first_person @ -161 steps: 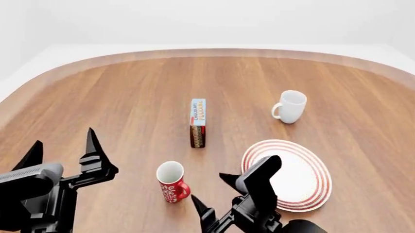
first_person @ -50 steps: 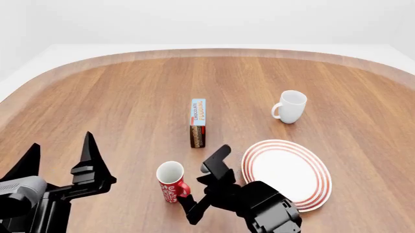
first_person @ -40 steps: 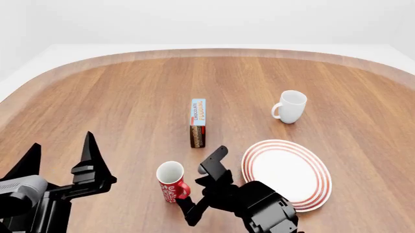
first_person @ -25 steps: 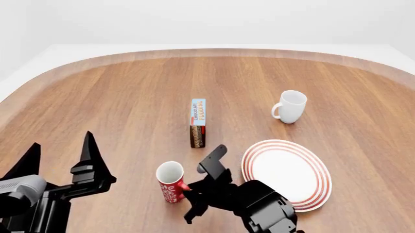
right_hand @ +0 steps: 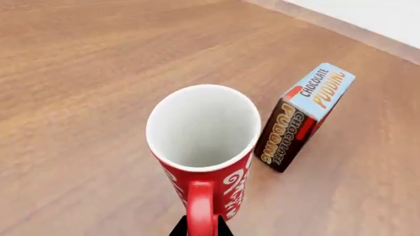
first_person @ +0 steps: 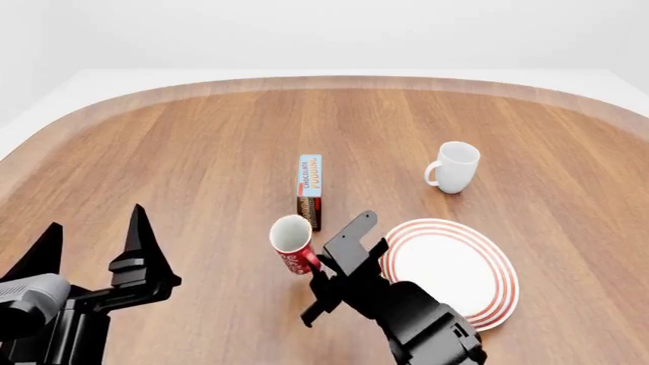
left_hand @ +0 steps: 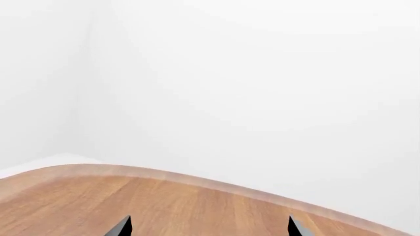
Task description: Pick up the red mug and put it on the plate
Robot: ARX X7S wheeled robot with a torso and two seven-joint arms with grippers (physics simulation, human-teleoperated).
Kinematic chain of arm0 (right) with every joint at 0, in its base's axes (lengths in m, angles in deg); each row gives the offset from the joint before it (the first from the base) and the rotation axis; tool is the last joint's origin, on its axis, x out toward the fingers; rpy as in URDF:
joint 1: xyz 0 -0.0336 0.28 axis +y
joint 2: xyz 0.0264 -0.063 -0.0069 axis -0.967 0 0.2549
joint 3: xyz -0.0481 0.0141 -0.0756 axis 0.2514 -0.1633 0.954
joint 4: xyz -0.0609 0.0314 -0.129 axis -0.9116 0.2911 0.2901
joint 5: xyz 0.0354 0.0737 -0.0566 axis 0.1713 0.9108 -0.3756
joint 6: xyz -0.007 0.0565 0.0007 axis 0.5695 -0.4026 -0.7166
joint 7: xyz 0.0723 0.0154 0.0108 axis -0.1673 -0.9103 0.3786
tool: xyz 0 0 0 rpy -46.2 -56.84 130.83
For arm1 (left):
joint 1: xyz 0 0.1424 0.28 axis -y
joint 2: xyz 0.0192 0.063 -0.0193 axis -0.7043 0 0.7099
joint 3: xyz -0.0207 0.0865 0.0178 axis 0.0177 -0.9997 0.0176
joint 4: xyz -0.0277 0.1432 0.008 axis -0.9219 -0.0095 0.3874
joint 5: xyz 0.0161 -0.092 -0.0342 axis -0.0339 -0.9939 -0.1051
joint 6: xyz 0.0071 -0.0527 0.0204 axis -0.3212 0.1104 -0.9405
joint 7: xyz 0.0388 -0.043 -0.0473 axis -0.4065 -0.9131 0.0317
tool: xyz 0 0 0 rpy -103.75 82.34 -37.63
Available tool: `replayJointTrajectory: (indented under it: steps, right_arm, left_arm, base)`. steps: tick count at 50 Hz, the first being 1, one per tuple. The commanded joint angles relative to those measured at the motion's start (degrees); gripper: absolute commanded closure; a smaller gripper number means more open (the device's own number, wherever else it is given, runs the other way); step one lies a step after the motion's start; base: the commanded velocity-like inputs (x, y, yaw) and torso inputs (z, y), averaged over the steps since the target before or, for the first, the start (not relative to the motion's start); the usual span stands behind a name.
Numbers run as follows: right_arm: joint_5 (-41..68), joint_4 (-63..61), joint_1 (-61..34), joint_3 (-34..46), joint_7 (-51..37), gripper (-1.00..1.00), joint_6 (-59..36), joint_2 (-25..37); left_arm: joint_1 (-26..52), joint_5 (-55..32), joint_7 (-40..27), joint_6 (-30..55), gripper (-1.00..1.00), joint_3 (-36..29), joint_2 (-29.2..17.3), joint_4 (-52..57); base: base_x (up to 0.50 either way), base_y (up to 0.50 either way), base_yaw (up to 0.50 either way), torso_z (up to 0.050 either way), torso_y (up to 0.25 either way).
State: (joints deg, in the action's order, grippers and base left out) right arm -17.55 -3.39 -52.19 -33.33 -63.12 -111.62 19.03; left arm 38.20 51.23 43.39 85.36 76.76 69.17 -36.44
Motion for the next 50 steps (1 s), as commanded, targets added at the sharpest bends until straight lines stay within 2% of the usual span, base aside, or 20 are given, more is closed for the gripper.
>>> replayJointTrajectory:
  steps: [1,15,24,37,50]
  right_arm:
    - [-2.1,-13.4,2.9,-1.1,-6.8,1.00,-1.0,4.2]
    - [4.1,-30.7,9.0,-11.2,-13.4,1.00,-6.2,11.1]
    - [13.0,-40.8,15.0,-21.4,-15.3,1.00,-7.7,15.6]
    - [23.2,-47.2,25.9,-33.3,-17.7,1.00,-6.0,18.2]
    - [29.9,-55.0,35.5,-40.3,-22.0,1.00,-9.6,22.4]
  left_arm:
    - [0.0,-0.3,-0.3,-0.1,-1.00,-0.1,-0.3,0.2]
    - [-0.1,-0.8,-0.7,-0.1,-1.00,-0.2,-0.7,0.7]
    - [-0.6,-0.2,-0.5,-0.6,-1.00,-0.9,-0.8,1.0]
    - [-0.9,-0.5,-0.3,-1.2,-1.00,-0.9,-1.1,0.9]
    - [-0.9,-0.5,-0.6,-1.4,-1.00,-1.3,-1.3,1.0]
  base:
    - [0.00,0.00,0.00,0.000,0.000]
    - [0.00,0.00,0.00,0.000,0.001]
    - [0.00,0.00,0.00,0.000,0.000]
    - [0.00,0.00,0.00,0.000,0.000]
    - [0.00,0.00,0.00,0.000,0.000]
